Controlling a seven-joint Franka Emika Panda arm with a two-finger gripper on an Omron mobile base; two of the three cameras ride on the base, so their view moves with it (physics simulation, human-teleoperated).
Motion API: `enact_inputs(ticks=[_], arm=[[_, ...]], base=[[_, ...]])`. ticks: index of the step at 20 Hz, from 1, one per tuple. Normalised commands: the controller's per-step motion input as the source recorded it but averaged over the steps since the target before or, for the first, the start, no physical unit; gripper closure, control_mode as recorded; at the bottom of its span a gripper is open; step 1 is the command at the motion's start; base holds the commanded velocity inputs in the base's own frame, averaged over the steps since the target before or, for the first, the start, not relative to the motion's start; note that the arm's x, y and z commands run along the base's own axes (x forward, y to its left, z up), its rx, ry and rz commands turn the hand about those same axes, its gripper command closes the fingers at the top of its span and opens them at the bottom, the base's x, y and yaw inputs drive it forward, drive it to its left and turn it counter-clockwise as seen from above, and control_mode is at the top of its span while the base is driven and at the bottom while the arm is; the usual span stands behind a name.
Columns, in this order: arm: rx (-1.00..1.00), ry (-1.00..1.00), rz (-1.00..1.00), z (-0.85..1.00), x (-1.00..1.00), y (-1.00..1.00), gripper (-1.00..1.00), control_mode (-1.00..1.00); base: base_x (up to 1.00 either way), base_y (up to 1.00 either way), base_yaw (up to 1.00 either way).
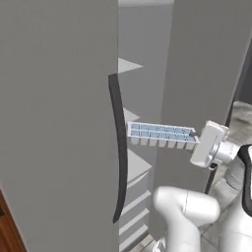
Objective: The ice cube tray has been filled with water. Take the tray and place it in the freezer to make ice. Close the freezer door after placing the tray.
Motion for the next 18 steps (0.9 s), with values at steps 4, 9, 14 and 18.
enact_inputs(ticks=[4, 9, 14, 18], arm=[[0.0, 0.0, 0.0, 0.0, 0.0, 0.0, 1.0, 1.0], [0.0, 0.0, 0.0, 0.0, 0.0, 0.0, 1.0, 1.0], [0.0, 0.0, 0.0, 0.0, 0.0, 0.0, 1.0, 1.0], [-0.04, -0.05, 0.0, 0.0, 0.0, 0.0, 1.0, -1.0]], base=[[-0.14, -0.42, 0.16], [-0.01, -0.14, 0.12], [0.0, 0.0, 0.07], [0.0, 0.0, 0.01]])
